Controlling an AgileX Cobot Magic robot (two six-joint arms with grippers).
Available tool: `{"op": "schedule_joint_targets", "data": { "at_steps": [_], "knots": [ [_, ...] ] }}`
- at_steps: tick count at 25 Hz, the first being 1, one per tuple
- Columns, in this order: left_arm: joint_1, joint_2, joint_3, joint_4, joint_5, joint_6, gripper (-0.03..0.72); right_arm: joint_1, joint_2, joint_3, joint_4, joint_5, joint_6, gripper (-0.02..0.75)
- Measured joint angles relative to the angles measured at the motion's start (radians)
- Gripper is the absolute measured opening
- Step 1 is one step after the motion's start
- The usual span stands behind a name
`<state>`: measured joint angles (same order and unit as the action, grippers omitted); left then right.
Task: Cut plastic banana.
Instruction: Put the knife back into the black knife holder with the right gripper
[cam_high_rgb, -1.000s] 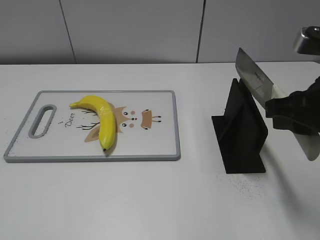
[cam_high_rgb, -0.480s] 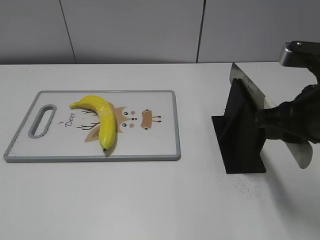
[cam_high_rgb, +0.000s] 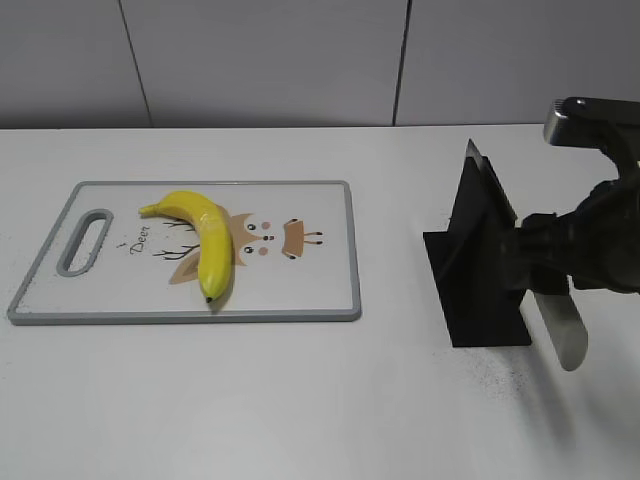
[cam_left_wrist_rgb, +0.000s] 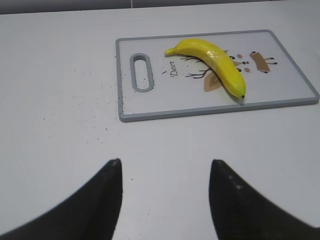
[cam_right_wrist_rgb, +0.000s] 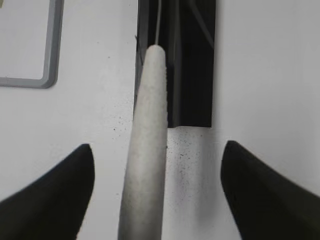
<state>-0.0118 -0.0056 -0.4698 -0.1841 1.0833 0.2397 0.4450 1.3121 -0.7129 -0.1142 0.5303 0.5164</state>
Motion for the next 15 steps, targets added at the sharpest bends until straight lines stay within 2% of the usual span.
{"op": "schedule_joint_targets", "data": {
  "at_steps": [1,3,7,12,15],
  "knots": [
    [0.0,0.0,0.0,0.0,0.0,0.0,0.54,0.0,0.0,-0.005,0.0,0.003,-0.004,0.603],
    [0.0,0.0,0.0,0.0,0.0,0.0,0.54,0.0,0.001,-0.029,0.001,0.021,-0.01,0.629],
    [0.0,0.0,0.0,0.0,0.0,0.0,0.54,0.0,-0.004,-0.123,0.003,0.107,-0.071,0.627],
    [0.0,0.0,0.0,0.0,0.0,0.0,0.54,0.0,-0.085,-0.209,0.011,0.275,-0.265,0.62],
    [0.0,0.0,0.001,0.0,0.0,0.0,0.54,0.0,-0.165,-0.211,0.059,0.394,-0.414,0.612]
  ]
}}
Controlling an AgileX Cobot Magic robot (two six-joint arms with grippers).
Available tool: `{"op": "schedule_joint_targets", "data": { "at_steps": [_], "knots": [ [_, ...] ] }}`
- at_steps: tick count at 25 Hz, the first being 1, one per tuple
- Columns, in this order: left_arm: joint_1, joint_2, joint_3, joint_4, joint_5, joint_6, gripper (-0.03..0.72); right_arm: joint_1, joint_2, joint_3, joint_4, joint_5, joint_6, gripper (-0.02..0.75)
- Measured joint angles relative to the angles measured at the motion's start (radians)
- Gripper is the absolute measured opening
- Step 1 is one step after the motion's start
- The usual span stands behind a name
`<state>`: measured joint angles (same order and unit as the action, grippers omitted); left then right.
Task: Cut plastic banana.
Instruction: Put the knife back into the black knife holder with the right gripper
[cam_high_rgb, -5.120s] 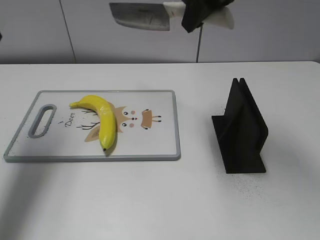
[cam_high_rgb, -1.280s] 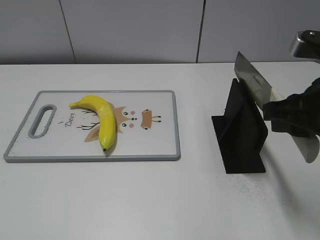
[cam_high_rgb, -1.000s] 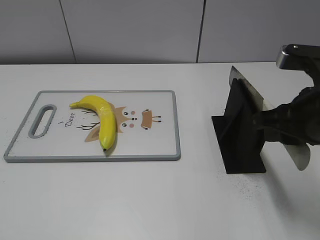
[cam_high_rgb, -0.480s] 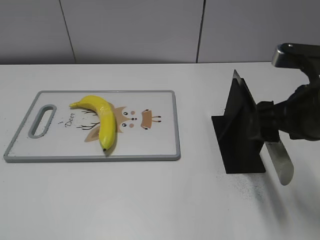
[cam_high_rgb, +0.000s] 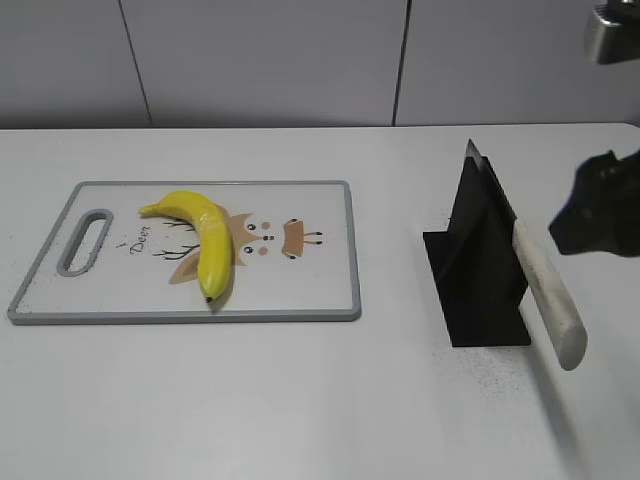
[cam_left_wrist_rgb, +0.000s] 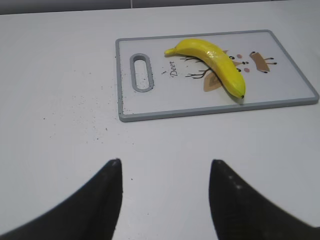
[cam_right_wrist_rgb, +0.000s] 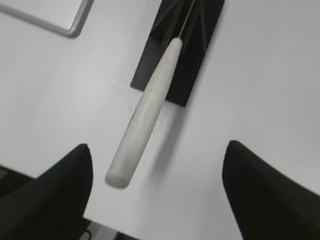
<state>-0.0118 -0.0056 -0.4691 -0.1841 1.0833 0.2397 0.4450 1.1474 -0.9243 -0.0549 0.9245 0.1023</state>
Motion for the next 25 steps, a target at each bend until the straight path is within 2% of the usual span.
{"op": "schedule_joint_targets", "data": {
  "at_steps": [6,15,25],
  "knots": [
    [0.0,0.0,0.0,0.0,0.0,0.0,0.54,0.0,-0.239,0.087,0.114,0.076,-0.163,0.597],
    [0.0,0.0,0.0,0.0,0.0,0.0,0.538,0.0,-0.67,0.356,0.114,0.069,-0.221,0.59],
    [0.0,0.0,0.0,-0.001,0.0,0.0,0.521,0.0,-0.982,0.414,0.12,0.113,-0.223,0.564]
  ]
}}
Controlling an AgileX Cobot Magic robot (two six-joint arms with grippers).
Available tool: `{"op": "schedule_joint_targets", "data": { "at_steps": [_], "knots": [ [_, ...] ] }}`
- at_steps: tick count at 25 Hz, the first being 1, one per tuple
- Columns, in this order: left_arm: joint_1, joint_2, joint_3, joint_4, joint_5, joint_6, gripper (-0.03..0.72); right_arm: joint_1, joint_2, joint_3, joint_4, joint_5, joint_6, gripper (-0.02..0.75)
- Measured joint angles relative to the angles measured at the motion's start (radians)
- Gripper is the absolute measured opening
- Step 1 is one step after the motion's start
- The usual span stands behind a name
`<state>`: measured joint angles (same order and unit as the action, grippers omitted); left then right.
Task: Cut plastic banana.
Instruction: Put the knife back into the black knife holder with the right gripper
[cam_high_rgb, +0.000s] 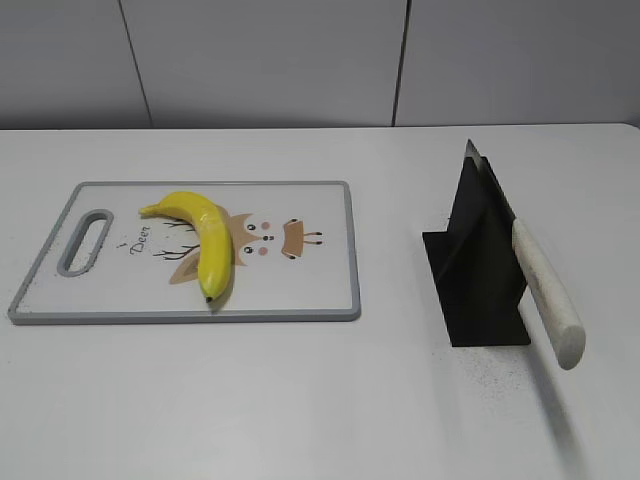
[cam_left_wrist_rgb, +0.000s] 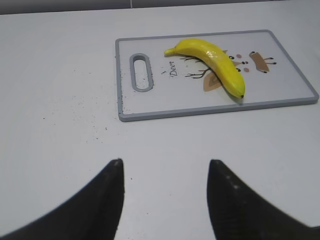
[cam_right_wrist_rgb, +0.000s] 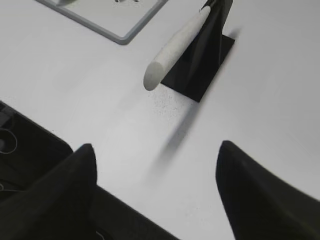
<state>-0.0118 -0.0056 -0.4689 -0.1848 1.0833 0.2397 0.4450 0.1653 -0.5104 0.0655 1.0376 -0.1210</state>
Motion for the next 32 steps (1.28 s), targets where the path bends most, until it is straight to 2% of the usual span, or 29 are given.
{"op": "schedule_joint_targets", "data": {
  "at_steps": [9,18,25,32],
  "knots": [
    [0.0,0.0,0.001,0.0,0.0,0.0,0.514,-0.016,-0.137,0.0,0.004,0.001,-0.001,0.554],
    [0.001,0.0,0.001,-0.002,0.0,0.0,0.513,-0.19,-0.172,0.001,0.004,0.004,-0.002,0.549],
    [0.001,0.0,0.001,-0.002,0.0,0.0,0.513,-0.383,-0.172,0.006,0.005,0.007,-0.002,0.541],
    [0.001,0.0,0.001,-0.002,0.0,0.0,0.508,-0.408,-0.172,0.006,0.005,0.007,-0.002,0.54]
  ]
}}
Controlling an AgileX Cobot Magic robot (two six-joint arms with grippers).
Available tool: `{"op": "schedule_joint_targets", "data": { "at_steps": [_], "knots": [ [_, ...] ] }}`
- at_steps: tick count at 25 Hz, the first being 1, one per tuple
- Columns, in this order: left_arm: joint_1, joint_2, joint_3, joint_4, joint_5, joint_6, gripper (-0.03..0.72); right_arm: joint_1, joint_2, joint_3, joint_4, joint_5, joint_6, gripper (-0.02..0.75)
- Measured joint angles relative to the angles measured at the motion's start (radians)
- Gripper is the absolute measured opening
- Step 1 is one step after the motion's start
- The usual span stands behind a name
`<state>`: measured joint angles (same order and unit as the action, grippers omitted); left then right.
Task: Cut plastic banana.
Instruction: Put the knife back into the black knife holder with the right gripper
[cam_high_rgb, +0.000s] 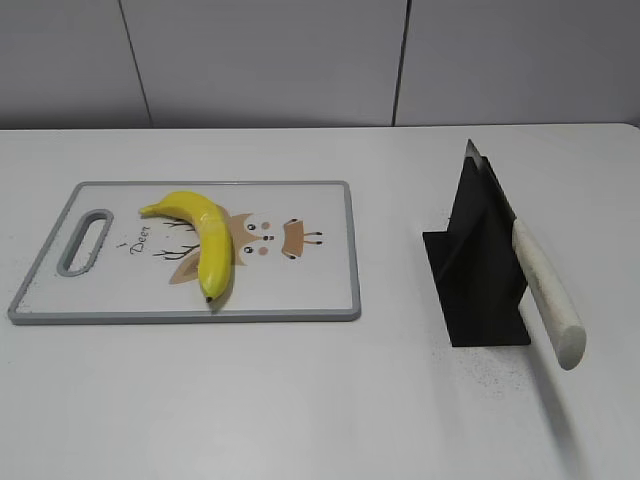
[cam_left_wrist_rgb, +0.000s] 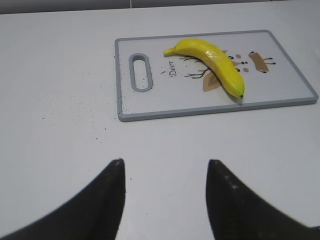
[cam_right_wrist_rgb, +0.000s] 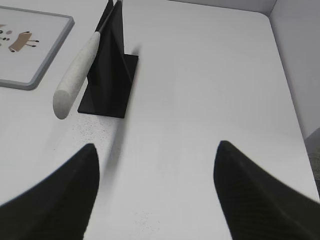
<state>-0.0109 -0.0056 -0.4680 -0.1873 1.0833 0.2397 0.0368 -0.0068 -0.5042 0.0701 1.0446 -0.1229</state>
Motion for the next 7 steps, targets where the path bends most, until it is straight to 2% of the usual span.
{"op": "schedule_joint_targets", "data": {
  "at_steps": [7],
  "knots": [
    [0.0,0.0,0.0,0.0,0.0,0.0,0.506,0.0,0.0,0.0,0.0,0.0,-0.001,0.539]
  ]
}}
